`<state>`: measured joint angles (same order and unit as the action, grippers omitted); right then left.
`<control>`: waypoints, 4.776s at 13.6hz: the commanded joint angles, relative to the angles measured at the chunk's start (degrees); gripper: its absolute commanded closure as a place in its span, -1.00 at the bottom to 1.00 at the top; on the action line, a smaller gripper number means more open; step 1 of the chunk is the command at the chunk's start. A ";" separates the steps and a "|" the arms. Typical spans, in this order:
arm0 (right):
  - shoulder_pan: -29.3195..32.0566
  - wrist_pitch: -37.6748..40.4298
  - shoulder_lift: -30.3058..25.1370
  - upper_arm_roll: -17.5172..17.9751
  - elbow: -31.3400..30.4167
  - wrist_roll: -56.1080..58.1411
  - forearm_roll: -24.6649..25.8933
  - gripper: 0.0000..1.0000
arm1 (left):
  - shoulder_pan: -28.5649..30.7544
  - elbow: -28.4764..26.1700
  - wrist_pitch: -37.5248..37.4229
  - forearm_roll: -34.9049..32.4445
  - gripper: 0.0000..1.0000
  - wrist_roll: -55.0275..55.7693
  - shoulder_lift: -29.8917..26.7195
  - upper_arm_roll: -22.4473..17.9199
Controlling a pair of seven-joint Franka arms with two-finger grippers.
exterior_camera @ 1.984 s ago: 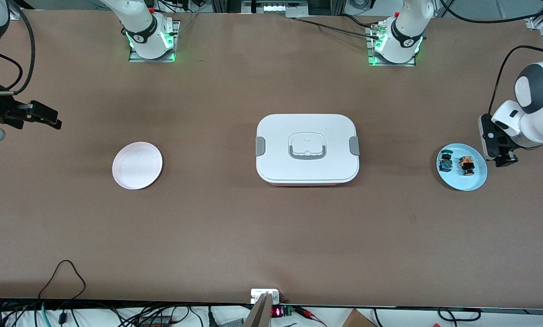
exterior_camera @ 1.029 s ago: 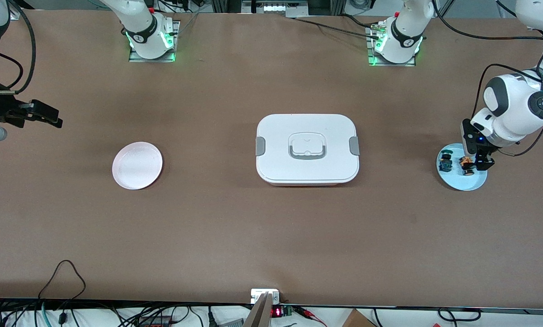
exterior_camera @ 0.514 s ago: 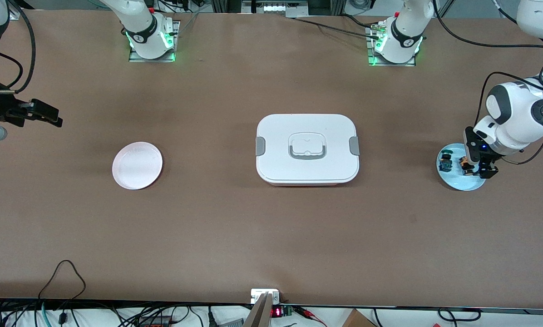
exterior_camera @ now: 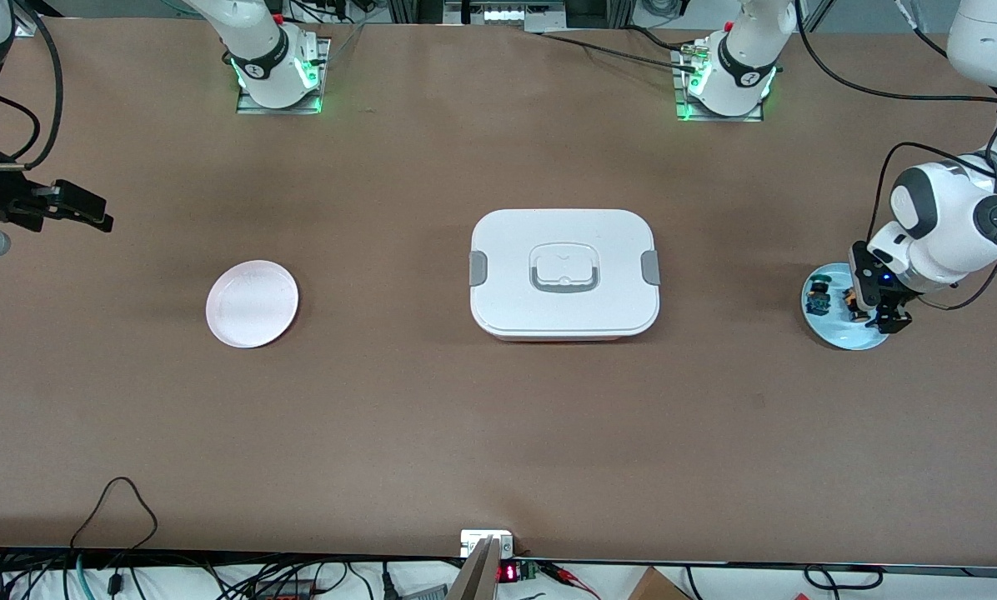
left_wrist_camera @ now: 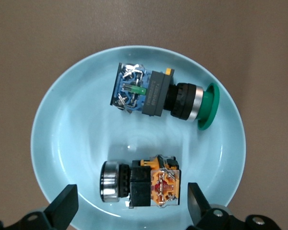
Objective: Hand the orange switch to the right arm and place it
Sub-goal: 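Lower the left gripper onto the orange-capped switch, then close the left gripper on the orange switch and lift it, then carry the orange switch with the left gripper over the white box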
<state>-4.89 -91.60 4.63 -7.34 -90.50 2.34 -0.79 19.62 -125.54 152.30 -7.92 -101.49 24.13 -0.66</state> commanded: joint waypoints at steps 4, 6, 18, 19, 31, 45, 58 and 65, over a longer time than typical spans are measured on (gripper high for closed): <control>-0.21 1.34 -0.76 0.13 0.41 -0.50 0.88 -1.00 | 1.57 1.44 -0.16 1.68 -1.00 -1.17 2.14 1.10; -0.21 1.51 -0.76 0.13 0.41 -0.41 0.88 -1.00 | 1.57 1.44 -0.16 2.74 -1.00 -1.25 2.32 1.10; -0.21 1.60 -0.76 0.13 0.41 -0.41 0.88 -1.00 | 1.92 3.99 -0.34 2.74 0.36 -5.38 4.61 2.24; -0.21 1.60 -0.85 0.13 0.41 -0.41 0.88 -1.00 | 1.92 4.16 -0.34 2.83 0.55 -5.38 4.61 2.24; -0.29 1.60 -0.76 0.22 0.41 -0.50 0.88 -1.00 | 3.24 22.24 -27.80 6.16 1.00 -5.73 3.11 4.88; -0.21 2.12 -0.76 0.13 0.41 -0.67 0.88 -1.00 | 2.36 35.89 -67.80 36.63 1.00 -4.68 2.58 16.20; -0.21 5.11 -0.58 0.13 0.41 -0.85 -5.86 -1.00 | 2.18 20.18 -51.27 81.10 1.00 -4.42 -2.49 36.67; -0.64 6.88 1.62 0.39 -1.43 -0.85 -26.43 -1.00 | 2.27 16.55 -30.51 93.53 1.00 -4.68 -7.17 53.20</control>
<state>-5.16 -84.85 6.14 -7.04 -90.92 2.19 -22.13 20.76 -107.20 118.54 83.59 -104.94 18.94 49.43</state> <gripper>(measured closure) 0.000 0.282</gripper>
